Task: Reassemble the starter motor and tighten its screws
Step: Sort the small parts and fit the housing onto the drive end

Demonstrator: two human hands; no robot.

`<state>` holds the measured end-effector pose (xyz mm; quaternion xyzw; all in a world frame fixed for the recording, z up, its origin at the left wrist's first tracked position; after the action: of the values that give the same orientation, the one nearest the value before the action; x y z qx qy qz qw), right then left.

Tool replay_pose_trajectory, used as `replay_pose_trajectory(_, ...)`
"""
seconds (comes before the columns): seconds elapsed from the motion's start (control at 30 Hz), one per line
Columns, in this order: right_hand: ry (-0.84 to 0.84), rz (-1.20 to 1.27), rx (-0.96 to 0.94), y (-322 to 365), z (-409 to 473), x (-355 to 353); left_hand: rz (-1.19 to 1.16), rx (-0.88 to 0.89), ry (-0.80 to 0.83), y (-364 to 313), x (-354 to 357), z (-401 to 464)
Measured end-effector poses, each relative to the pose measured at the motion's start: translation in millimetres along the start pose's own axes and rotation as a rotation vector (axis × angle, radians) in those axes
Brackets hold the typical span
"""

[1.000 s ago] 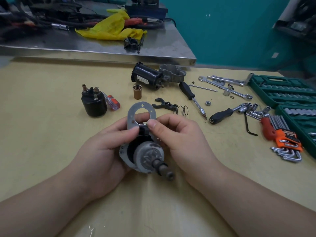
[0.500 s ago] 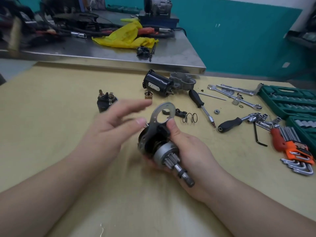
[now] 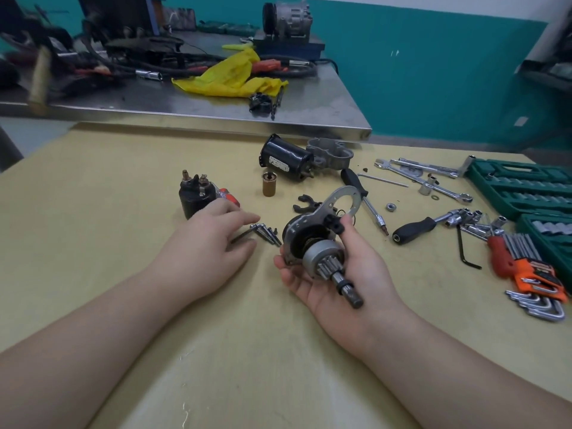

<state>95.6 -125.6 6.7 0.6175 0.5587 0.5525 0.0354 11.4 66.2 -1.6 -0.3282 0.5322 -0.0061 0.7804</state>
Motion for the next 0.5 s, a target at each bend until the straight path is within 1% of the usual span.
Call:
replay_pose_trajectory(0.07,0.007,-0.006,-0.011,-1,1,-1,0.089,0.064,0.014,-6,4,-2)
replay_pose_trajectory(0.13,0.022,0.003,-0.02,-1,1,0,0.154,0.092,0.022,-13,8,-2)
replay_pose_trajectory(0.2,0.035,0.008,-0.022,-1,1,0,0.164,0.067,0.018,-20,12,2)
replay_pose_trajectory(0.3,0.026,-0.008,-0.028,-2,2,0,0.104,-0.001,-0.014,-26,14,6)
replay_pose_trajectory(0.4,0.033,-0.011,-0.038,0,1,1,0.127,-0.037,-0.048,-28,14,11)
replay_pose_trajectory(0.5,0.037,-0.016,-0.039,1,1,0,0.171,-0.062,-0.022,-36,13,25)
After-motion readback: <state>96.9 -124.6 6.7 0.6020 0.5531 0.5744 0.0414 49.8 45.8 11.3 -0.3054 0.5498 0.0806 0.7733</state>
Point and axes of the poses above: each hand's wrist, its own z-axis towards the middle knuckle, its own x-axis out of the palm, y = z × x, the point moved 2 cm from there along z, towards the middle knuckle, and after that the axes turned 9 degrees about -x, right-handed, at the moved point
